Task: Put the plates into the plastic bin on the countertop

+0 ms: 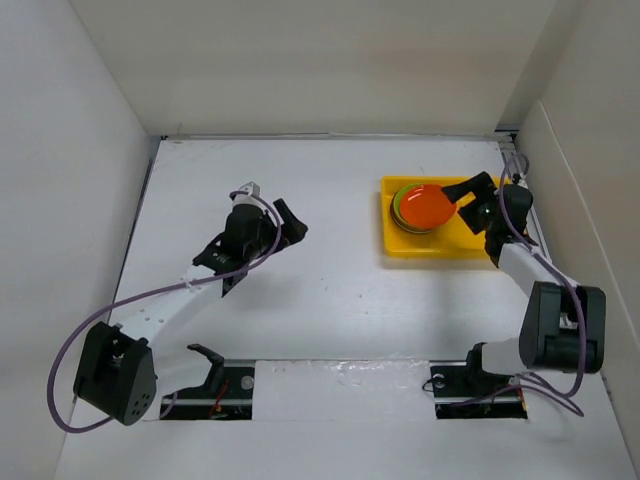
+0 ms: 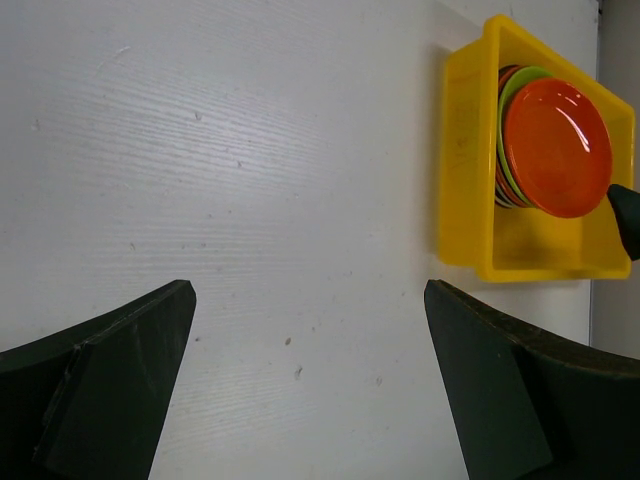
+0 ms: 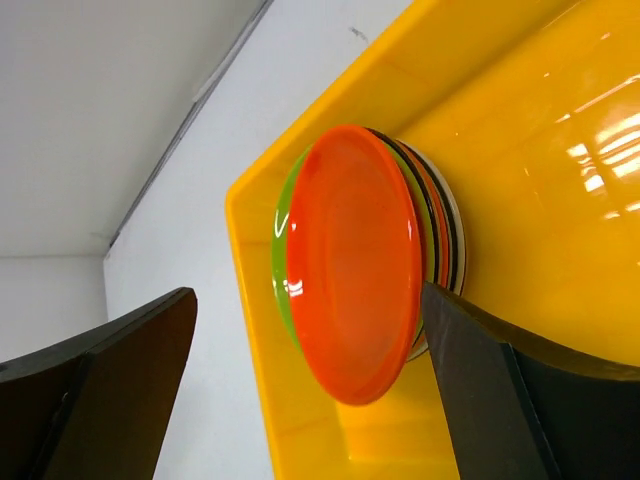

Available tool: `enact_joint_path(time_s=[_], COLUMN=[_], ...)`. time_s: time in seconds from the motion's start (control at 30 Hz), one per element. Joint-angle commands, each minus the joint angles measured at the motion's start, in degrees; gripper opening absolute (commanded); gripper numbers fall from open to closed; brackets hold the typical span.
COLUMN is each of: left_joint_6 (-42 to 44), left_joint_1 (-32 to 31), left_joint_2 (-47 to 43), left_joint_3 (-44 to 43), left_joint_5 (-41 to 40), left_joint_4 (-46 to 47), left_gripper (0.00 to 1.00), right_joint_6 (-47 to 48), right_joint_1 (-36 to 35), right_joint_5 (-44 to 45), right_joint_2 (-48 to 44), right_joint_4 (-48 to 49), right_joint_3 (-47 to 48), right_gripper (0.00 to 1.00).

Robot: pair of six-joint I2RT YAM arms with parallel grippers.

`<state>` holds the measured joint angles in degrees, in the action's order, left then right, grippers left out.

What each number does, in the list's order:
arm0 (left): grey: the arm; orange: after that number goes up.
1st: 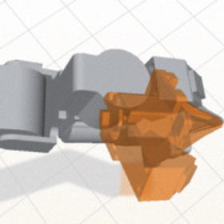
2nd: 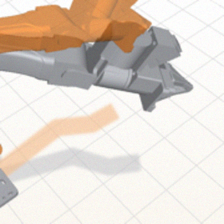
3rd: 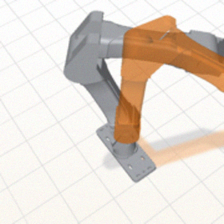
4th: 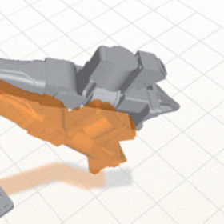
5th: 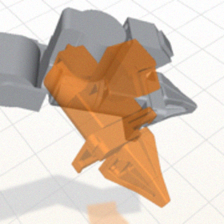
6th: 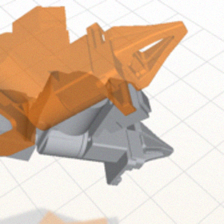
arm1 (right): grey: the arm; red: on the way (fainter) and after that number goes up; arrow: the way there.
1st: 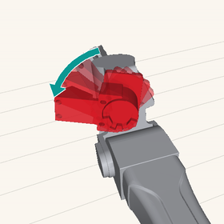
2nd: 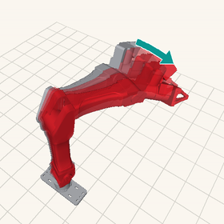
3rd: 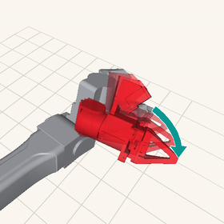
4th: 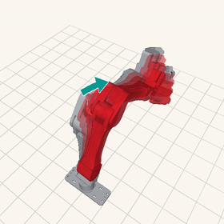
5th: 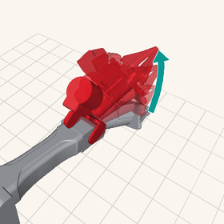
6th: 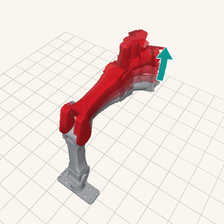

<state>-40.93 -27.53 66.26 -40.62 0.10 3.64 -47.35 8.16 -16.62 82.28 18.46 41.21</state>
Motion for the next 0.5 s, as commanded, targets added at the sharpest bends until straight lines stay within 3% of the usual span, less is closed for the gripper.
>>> enact_joint_path(time_s=[0.0,0.1,0.3,0.47], left_joint_6=[0.85,0.85,1.72,4.97], left_joint_1=[-0.07,-0.07,-0.07,-0.07], left_joint_2=[-3.58,-5.08,-9.21,-15.17], left_joint_3=[-1.65,-3.66,-10.86,-18.17], left_joint_5=[0.17,-2.29,-9.06,-15.47], left_joint_4=[-2.92,-6.18,-18.13,-29.98], left_gripper=[1.0,1.0,1.0,1.0], right_joint_6=[1.47,2.09,6.39,10.17], right_joint_1=[-1.39,-4.28,-9.03,-19.22], right_joint_5=[8.16,18.1,23.9,29.45], right_joint_2=[-6.86,-11.96,-20.39,-32.6], right_joint_4=[-9.26,-18.77,-30.74,-42.7], right_joint_3=[3.25,5.01,9.05,14.32], right_gripper=[0.99,0.99,0.99,0.99])
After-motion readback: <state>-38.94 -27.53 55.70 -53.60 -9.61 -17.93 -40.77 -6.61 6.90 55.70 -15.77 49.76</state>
